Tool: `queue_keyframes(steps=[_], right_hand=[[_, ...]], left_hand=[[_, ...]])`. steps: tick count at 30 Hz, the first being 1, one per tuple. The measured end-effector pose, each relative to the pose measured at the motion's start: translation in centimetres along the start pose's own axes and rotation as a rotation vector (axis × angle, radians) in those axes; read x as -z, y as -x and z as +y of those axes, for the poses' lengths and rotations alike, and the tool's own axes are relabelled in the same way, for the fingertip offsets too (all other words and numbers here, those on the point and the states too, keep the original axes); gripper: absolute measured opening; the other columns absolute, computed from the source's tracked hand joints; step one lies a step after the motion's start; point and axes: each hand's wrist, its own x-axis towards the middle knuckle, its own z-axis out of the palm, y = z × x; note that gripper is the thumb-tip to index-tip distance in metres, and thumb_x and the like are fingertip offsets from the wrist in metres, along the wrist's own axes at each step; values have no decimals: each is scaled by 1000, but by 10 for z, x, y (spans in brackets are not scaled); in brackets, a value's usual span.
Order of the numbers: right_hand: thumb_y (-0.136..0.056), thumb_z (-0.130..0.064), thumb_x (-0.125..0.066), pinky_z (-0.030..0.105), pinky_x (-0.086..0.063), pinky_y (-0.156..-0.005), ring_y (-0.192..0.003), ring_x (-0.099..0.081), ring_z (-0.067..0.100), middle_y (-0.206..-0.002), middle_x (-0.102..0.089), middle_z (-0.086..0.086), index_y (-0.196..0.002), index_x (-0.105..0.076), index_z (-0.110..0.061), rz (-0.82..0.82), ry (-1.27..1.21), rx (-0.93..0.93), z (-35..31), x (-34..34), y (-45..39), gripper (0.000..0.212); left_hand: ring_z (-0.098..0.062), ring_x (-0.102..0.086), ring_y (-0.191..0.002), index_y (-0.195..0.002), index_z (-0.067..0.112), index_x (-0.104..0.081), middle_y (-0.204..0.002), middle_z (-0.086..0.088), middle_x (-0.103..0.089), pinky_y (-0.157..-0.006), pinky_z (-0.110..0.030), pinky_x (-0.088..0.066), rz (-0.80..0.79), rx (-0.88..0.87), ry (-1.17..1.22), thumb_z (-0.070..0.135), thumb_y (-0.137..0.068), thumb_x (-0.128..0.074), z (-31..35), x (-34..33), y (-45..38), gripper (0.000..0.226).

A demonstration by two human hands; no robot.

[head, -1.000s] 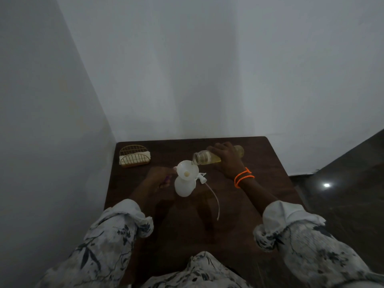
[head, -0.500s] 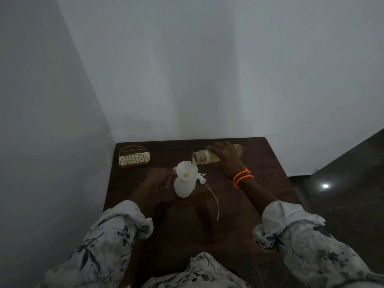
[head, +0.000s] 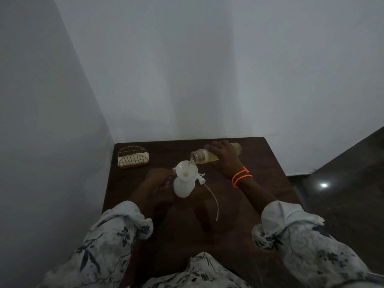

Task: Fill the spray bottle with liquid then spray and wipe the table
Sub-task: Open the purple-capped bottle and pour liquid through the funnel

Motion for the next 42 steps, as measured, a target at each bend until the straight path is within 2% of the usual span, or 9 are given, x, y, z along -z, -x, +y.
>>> queue_keyframes(steps=[5,9,16,24,28,32,42], right_hand=[[-75,-27,-76,44,-46,-82,-102,-50,29,-117,-62,5,-131,-62,-20,0,16,-4,0,-1,1,58],[-76,-26,-72,42,-43,-81,-100,-50,30,-115,-62,6,-129,-63,-19,11,8,-1,-2,0,1,55],[-72,-20,-78,43,-45,-81,-100,-50,29,-117,-62,6,-130,-62,-19,5,19,8,-3,0,1,60],[-70,-16,-80,46,-47,-82,-101,-52,31,-119,-63,9,-129,-63,-17,25,5,9,-4,1,1,62],[-70,-15,-80,45,-47,-81,-101,-52,32,-117,-63,8,-129,-63,-17,30,8,20,-4,1,1,61],[-73,-18,-79,46,-47,-82,-103,-51,29,-118,-62,7,-131,-62,-18,24,19,8,-4,1,1,60],[-73,-18,-78,44,-45,-83,-104,-50,28,-118,-61,6,-131,-62,-20,23,36,2,-3,2,0,60]], left_hand=[[-16,-57,-69,-90,11,-64,-80,-7,-62,-55,-25,-46,2,-8,24,29,-92,-70,0,0,2,19],[-16,-57,-70,-97,10,-65,-85,-7,-63,-52,-25,-43,12,-2,4,31,-92,-70,0,0,2,22],[-16,-58,-71,-98,10,-67,-86,-8,-65,-52,-24,-45,-1,4,27,30,-91,-71,-1,2,-1,22],[-17,-59,-71,-91,11,-66,-81,-7,-65,-62,-27,-52,-2,-9,67,27,-90,-74,-5,3,-3,17],[-16,-58,-70,-92,12,-66,-81,-7,-64,-54,-24,-49,0,-12,46,28,-91,-72,-6,3,-3,18],[-18,-61,-77,-98,11,-67,-91,-9,-67,-58,-25,-51,-1,-8,45,29,-90,-72,-6,4,-6,21],[-16,-59,-69,-92,11,-67,-81,-7,-65,-47,-23,-45,-7,-4,30,30,-89,-73,-6,6,-3,20]])
